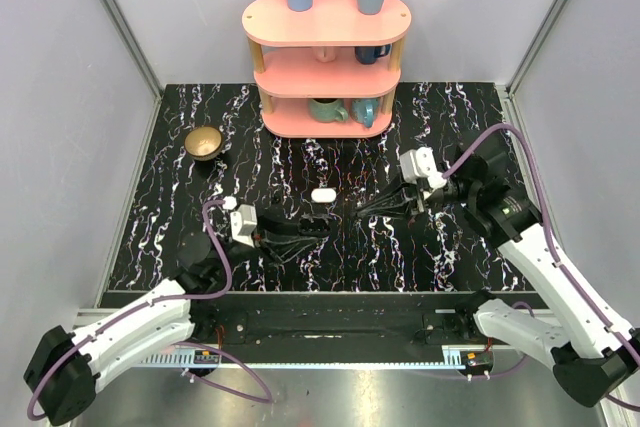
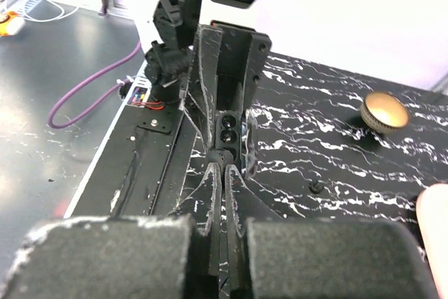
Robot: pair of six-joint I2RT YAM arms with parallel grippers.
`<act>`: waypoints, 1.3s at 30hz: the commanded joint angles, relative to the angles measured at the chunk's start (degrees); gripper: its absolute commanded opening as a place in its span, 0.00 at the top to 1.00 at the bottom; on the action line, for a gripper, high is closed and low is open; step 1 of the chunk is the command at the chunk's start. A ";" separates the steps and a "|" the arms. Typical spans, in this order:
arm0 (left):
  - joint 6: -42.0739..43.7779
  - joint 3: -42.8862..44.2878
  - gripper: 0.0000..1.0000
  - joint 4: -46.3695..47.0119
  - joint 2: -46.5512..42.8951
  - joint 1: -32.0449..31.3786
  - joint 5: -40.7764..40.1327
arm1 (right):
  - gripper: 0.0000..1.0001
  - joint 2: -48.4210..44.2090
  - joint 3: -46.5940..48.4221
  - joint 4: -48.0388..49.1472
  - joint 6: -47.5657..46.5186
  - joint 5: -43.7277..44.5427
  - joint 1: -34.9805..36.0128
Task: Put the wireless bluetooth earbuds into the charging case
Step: Insert the right earbud into the right side groove of the charging case.
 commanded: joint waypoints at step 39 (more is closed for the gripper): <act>-3.50 5.21 1.00 10.45 2.69 0.00 10.83 | 1.00 9.28 4.45 -7.96 -9.12 14.49 17.35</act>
